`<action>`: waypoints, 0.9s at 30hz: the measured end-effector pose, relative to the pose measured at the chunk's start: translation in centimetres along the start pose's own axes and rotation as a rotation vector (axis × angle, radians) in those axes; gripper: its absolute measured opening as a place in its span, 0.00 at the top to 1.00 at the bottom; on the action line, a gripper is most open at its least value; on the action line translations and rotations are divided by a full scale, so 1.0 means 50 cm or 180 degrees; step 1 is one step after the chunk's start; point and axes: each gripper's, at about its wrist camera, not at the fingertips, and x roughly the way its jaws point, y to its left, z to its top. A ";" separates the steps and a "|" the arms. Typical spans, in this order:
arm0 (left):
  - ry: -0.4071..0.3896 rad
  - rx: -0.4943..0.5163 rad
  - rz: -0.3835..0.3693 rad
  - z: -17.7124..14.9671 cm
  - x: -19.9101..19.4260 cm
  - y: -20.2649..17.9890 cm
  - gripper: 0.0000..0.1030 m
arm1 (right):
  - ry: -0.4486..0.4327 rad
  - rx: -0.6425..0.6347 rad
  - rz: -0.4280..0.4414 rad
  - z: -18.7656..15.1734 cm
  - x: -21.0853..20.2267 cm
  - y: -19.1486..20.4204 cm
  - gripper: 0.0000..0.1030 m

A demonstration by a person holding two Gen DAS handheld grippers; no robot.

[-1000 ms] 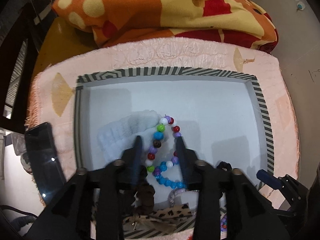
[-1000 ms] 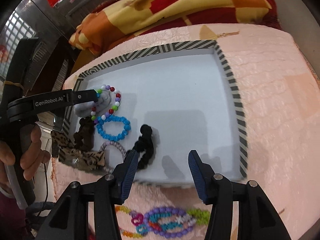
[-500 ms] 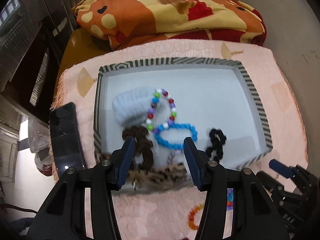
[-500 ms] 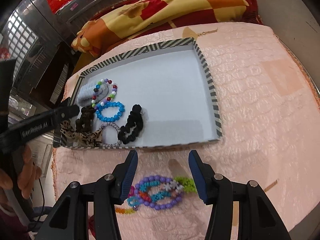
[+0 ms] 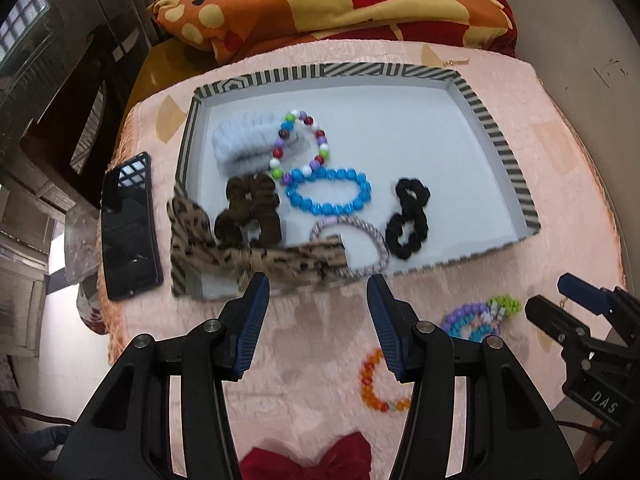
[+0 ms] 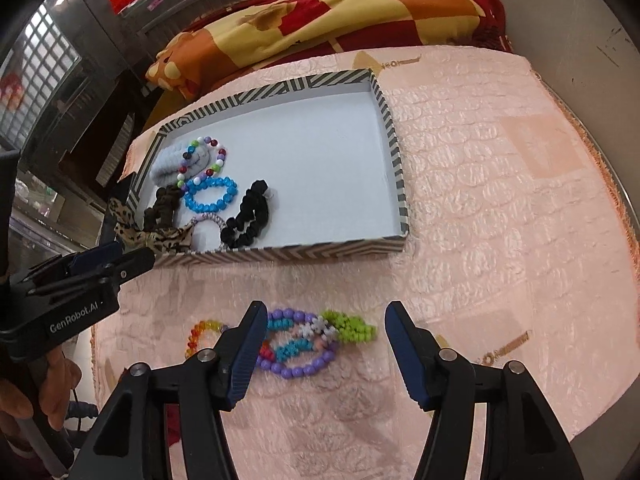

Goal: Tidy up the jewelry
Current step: 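Withdraw both tools from the tray back over the loose bracelets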

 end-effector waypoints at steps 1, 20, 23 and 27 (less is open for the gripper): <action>-0.0007 -0.0003 0.0010 -0.006 -0.003 -0.002 0.51 | -0.0004 -0.0022 0.0004 -0.004 -0.005 -0.001 0.43; 0.0025 -0.0172 0.0155 -0.111 -0.036 -0.011 0.51 | 0.0131 -0.0198 0.0012 -0.062 -0.011 -0.032 0.42; 0.0051 -0.0168 0.0149 -0.118 -0.035 -0.019 0.51 | 0.0144 -0.0241 0.0012 -0.066 -0.012 -0.029 0.42; 0.0076 -0.0180 0.0127 -0.124 -0.034 -0.026 0.51 | 0.0167 -0.0273 0.0010 -0.071 -0.009 -0.029 0.42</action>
